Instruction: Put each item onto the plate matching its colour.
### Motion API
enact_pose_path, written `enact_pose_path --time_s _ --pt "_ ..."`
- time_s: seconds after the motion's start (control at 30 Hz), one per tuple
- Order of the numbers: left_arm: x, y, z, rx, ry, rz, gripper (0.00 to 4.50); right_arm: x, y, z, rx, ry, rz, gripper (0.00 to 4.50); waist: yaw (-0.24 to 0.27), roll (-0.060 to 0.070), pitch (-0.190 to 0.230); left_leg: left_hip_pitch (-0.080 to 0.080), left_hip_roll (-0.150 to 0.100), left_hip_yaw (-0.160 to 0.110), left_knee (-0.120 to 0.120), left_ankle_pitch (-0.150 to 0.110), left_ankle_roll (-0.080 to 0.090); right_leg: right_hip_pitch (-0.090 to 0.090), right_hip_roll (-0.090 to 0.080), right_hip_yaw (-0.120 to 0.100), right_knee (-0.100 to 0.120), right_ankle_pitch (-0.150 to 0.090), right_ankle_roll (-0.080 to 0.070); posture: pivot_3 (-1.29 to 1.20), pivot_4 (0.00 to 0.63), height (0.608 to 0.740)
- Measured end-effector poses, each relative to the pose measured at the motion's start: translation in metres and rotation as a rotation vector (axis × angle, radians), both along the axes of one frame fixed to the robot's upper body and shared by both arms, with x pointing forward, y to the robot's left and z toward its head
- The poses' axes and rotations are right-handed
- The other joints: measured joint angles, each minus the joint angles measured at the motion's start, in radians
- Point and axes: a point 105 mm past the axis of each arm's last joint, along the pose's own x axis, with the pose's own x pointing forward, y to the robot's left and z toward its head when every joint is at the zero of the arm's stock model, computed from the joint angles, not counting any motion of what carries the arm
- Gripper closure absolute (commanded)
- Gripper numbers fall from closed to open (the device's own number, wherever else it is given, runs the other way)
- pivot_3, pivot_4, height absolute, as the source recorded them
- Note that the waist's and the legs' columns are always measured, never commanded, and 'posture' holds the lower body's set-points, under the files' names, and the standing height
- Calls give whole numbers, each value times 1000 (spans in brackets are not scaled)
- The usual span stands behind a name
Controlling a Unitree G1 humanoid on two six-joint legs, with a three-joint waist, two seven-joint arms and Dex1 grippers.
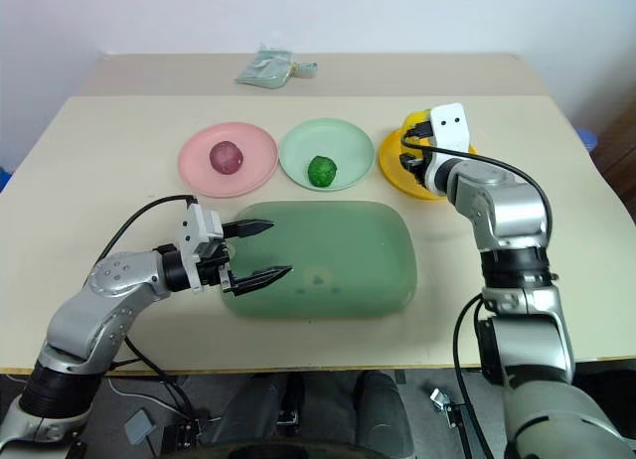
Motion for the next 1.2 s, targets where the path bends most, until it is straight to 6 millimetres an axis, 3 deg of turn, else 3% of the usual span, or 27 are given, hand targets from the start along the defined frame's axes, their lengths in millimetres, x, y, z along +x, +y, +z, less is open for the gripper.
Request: enact_pose_path --time_s 0.2,0.23,0.37,0.43,0.53,0.67,0.9,1.0,1.2 --pt "-2 -4 6 -18 -23 17 0 26 -12 -9 48 27 -71 238 -16 1 0 0 0 0 -1 0 0 0 0 0 0 0 0 0 150 740" --pt "-2 -3 6 -23 -23 24 0 26 -12 -8 46 18 -62 36 -19 1 0 0 0 0 -2 0 0 0 0 0 0 0 0 0 150 740" --pt "0 3 7 -36 -17 76 0 24 -6 8 -25 -65 34 36 -21 3 2 0 1 0 -2 0 -1 0 0 0 0 0 0 0 150 740" --pt "2 12 7 -32 -25 123 0 14 -2 18 -115 -161 135 36 -16 3 2 0 1 -1 -2 0 -1 0 0 0 0 0 0 0 150 740" --pt "11 46 6 -4 -35 277 0 -21 5 17 -214 -266 360 36 -12 3 2 0 0 -1 -3 0 0 0 0 0 -1 0 0 0 150 740" --pt "10 104 -3 45 -20 494 0 -72 1 -10 -194 -197 596 36 -16 3 2 0 1 0 -1 0 0 1 0 0 -3 0 0 0 150 740" --pt "-21 162 -22 82 50 687 0 -109 -25 -5 -88 -156 659 36 -17 2 1 2 2 -1 0 -1 0 1 -4 1 -3 0 0 0 150 740" --pt "-29 172 -24 70 62 728 0 -112 -26 -17 -89 -117 662 36 -12 3 1 1 1 -1 0 -1 -1 1 -6 1 -2 0 -1 0 150 740" --pt "-29 163 -16 41 27 729 0 -111 -23 -25 -118 -113 677 36 -16 3 1 1 1 -1 -1 -1 -1 0 -7 1 -2 -1 -3 0 150 740"
